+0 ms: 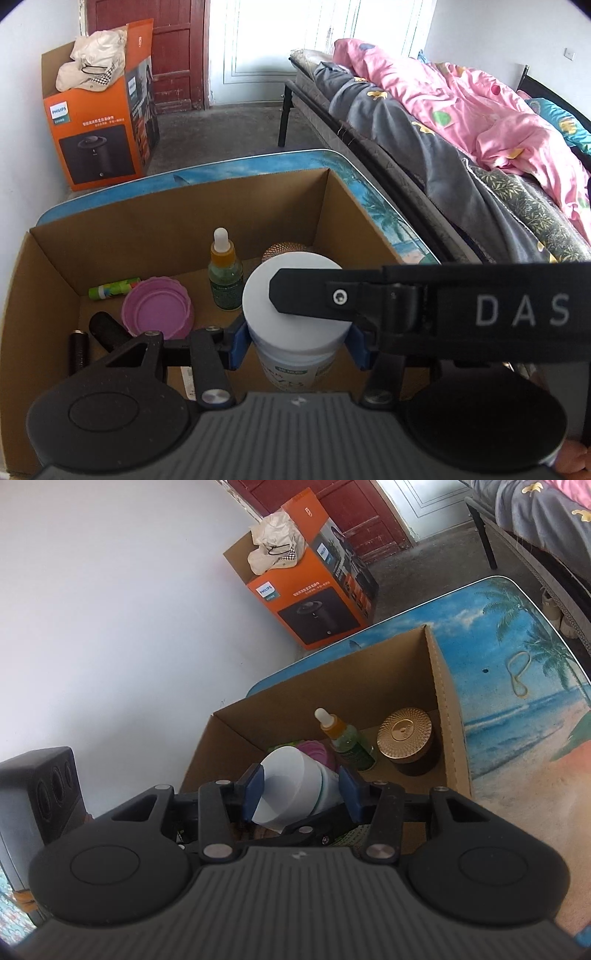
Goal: Organize rigid objects
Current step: 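Carry the vitamin bottle into the box and release it upright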
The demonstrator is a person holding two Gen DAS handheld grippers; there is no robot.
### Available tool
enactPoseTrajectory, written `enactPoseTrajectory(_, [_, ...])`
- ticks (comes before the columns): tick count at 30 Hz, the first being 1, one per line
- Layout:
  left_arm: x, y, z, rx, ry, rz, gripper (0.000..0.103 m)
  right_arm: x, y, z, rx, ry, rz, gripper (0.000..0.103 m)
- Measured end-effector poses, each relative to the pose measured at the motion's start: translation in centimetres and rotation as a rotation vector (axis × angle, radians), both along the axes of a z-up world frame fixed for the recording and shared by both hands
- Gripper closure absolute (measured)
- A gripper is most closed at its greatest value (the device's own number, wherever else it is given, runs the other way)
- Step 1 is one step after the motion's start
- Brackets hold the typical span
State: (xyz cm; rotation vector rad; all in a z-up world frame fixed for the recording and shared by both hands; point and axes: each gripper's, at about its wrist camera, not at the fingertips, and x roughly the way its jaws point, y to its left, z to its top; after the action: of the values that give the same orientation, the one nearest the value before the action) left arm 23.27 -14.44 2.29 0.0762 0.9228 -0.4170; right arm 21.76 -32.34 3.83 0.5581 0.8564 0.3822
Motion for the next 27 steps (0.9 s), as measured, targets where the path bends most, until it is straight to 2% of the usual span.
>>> enactPoseTrajectory(11, [0.9,-1.6,-1.7,0.013,0.049,-0.026,0.048,1.1,-0.4,-1.0,-0.094,-0.001,-0.009,0.059])
enactPoseTrajectory(13, [0.6,-1.7,-1.7,0.015,0.033,-0.038,0.045,0.9,-0.5,-0.8,-0.096,-0.008,-0.014,0.058])
enactPoseTrajectory(15, [0.1,-1.9,-1.3,0.012,0.004,-0.055,0.035,0.5,-0.6,-0.4,-0.103,-0.02,-0.02,0.057])
enactPoseTrajectory(18, [-1.0,-1.7,-0.3,0.017,-0.057,-0.072,0.031,-0.2,-0.7,0.6,-0.111,-0.042,-0.03,0.057])
enactPoseTrajectory(24, [-3.2,0.9,2.5,-0.027,-0.138,-0.057,0.029,-1.8,-0.4,4.1,-0.133,-0.115,-0.047,0.056])
enactPoseTrajectory(27, [-4.3,3.5,4.3,-0.046,-0.18,-0.03,0.029,-2.2,0.7,6.6,-0.151,-0.156,-0.006,0.056])
